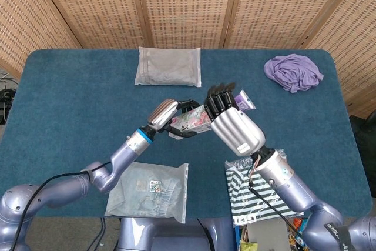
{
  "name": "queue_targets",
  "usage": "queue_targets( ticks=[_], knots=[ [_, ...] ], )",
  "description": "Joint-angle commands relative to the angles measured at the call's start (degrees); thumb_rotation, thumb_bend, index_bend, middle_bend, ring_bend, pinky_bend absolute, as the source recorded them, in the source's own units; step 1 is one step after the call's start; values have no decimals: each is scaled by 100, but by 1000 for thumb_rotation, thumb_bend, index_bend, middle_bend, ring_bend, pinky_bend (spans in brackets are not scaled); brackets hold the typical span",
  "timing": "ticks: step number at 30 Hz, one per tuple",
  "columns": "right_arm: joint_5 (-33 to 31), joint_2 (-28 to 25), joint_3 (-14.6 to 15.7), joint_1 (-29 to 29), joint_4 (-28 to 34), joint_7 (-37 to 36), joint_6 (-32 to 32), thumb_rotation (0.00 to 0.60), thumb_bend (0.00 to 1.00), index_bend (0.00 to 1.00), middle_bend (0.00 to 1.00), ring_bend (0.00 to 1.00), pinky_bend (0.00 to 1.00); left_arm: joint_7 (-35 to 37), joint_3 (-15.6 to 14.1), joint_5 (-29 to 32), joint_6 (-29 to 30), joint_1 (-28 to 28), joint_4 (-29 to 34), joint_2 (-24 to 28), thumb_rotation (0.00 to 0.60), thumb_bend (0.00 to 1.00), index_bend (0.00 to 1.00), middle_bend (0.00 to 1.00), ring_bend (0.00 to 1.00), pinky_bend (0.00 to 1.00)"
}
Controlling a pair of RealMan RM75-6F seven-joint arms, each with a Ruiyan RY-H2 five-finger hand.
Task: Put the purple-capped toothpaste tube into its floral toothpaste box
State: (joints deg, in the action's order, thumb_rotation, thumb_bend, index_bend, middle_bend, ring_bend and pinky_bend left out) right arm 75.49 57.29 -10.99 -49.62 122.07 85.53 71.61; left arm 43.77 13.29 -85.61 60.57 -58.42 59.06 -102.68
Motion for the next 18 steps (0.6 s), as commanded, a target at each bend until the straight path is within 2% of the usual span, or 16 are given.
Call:
queue_targets(
  ticks=[1,6,12,16,18],
  knots=[
    [73,-4,-36,63,68,65,109,600,0,0,0,0,0,57,2,-4,31,-2,-60,-32,600,250,542,513,477,506],
    [132,-120,-125,212,57,-86,333,600,0,0,0,0,0,123,7,-7,114,29,-127,-39,600,250,546,513,477,506],
    [-104,-441,-284,543,-253,-771,634,600,0,0,0,0,0,237,-4,0,227,123,-167,35,600,250,547,514,477,506],
    [-630,-675,-341,861,-690,-1789,602,600,0,0,0,0,0,92,-190,-87,197,234,-248,247,600,250,547,514,477,506],
    [-876,-784,-283,1073,-890,-2576,428,600,0,0,0,0,0,-163,-473,-311,123,296,-311,555,600,250,547,515,477,506]
  ],
)
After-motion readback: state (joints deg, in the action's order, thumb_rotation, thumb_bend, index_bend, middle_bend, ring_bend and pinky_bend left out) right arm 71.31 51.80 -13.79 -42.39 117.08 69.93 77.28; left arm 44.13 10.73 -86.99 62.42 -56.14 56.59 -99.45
